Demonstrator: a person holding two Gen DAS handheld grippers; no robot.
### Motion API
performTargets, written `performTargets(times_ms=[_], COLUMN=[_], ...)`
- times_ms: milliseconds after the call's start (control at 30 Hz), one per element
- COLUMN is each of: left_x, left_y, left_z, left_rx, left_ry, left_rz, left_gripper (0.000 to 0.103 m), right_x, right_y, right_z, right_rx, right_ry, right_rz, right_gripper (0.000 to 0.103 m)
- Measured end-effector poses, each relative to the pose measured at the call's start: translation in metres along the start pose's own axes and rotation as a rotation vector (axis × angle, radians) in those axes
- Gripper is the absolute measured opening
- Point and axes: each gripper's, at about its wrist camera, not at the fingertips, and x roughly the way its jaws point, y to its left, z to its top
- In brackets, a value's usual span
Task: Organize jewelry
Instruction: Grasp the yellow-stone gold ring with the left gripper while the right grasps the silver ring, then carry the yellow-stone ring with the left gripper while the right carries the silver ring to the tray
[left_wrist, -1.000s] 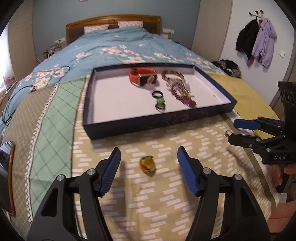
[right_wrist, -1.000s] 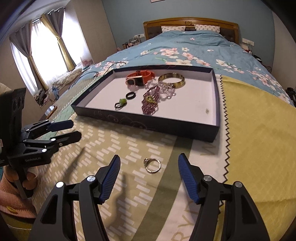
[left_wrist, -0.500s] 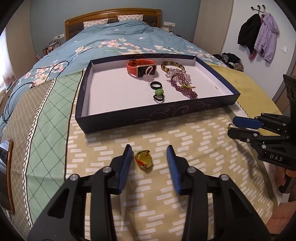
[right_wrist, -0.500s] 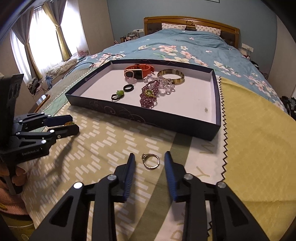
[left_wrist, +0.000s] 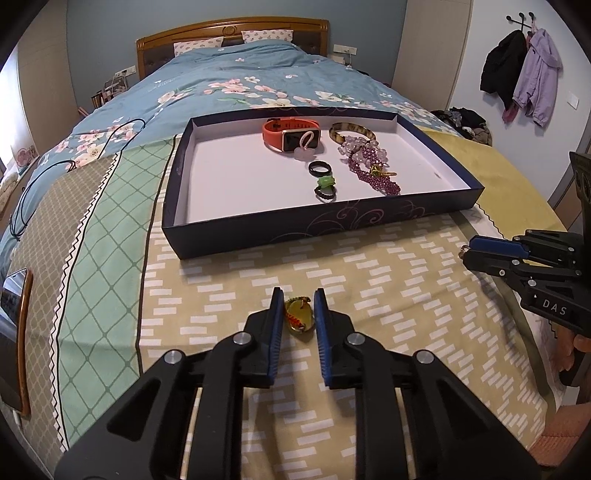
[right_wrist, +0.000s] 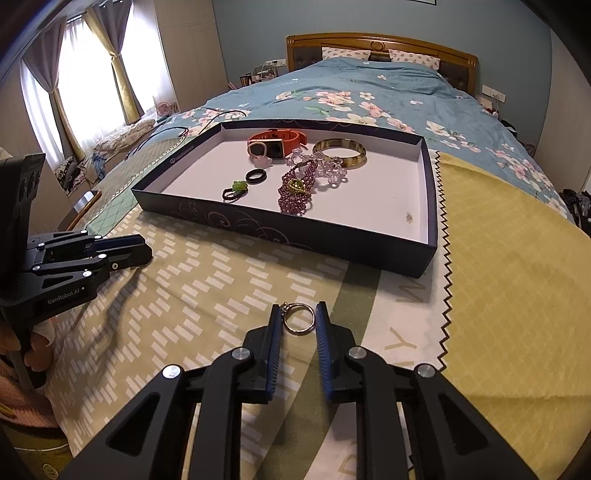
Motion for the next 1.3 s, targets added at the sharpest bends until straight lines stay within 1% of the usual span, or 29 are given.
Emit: performTargets(times_ms=[167,367,667,1000,1300], left_x=[-0.002,-0.004,-0.012,-0.022,-0.026], left_y=[0.0,-0.001,-0.005,-0.011,-0.016], left_z=[0.0,-0.001,0.003,0.009,0.012], left_rx=[-0.007,-0.007,-0.003,0.002,0.003], left_ry=[-0.007,-0.011,-0.033,-0.069,-0.087], left_rz=[-0.005,-0.012,-0.022,-0.041,-0.039], left_gripper=[0.017,0.017,0.017,0.017,0.017], right_x=[-0.002,-0.007,-0.017,-0.024,-0.029], right_y=[0.001,0.0,0.001,0.001,0.003], right_z=[-0.001,0.001,0.006,0.009,0.013], right_rx=[0.004,0.029,0.047,0.063,0.063], right_ry=[-0.011,-0.034,-0.09,-0.127,-0.155], right_rz=[0.018,0.061,0.106,0.127,0.14], right_gripper=[0.017,0.017,0.017,0.017,0.017])
